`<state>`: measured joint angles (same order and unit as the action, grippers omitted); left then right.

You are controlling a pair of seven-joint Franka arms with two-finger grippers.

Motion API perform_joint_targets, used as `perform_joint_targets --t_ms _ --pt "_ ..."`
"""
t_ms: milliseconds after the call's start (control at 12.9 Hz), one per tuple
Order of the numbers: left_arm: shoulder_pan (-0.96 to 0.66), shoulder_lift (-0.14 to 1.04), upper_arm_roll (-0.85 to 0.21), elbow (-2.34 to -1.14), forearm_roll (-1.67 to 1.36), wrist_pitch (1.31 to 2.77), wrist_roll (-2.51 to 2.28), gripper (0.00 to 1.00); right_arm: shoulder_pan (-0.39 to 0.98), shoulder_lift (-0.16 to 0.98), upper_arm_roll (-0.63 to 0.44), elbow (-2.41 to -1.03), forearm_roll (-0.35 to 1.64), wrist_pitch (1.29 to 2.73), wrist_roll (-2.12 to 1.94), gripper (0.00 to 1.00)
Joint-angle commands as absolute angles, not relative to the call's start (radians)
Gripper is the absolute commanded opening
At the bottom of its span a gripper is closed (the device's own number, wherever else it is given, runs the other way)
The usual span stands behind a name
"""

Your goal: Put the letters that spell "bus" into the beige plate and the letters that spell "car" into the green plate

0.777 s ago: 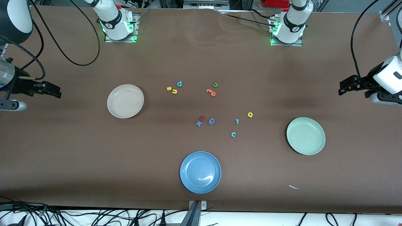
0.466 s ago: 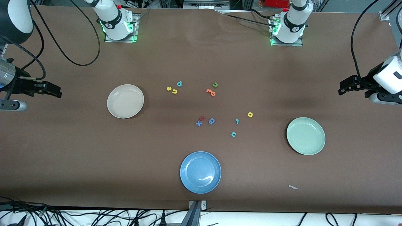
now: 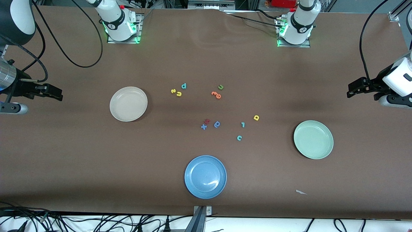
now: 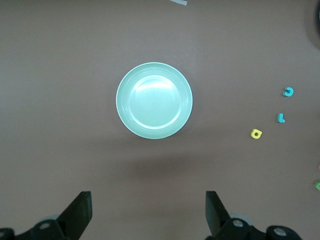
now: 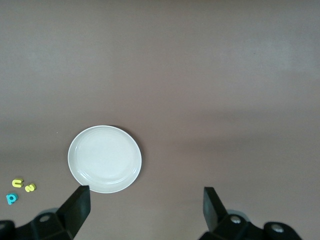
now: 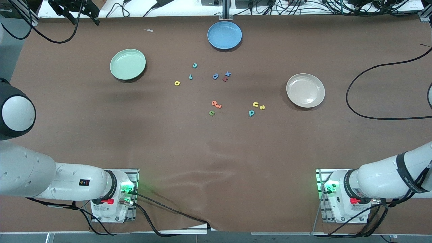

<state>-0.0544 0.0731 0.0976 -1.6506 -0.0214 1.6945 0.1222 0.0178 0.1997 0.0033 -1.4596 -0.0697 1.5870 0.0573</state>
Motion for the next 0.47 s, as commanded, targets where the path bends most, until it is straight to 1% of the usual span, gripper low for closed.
perform_joint_targets --t_ms 0,388 --pt "-0.051 0.067 0.094 -1.640 0.012 1.677 0.137 1.00 0.017 0.201 0.002 -1.439 -0.069 1.569 0.043 1.00" --pt "-0.051 0.067 0.094 -1.640 0.012 1.677 0.137 1.00 0.017 0.198 0.005 -1.439 -0.012 1.559 0.048 1.00"
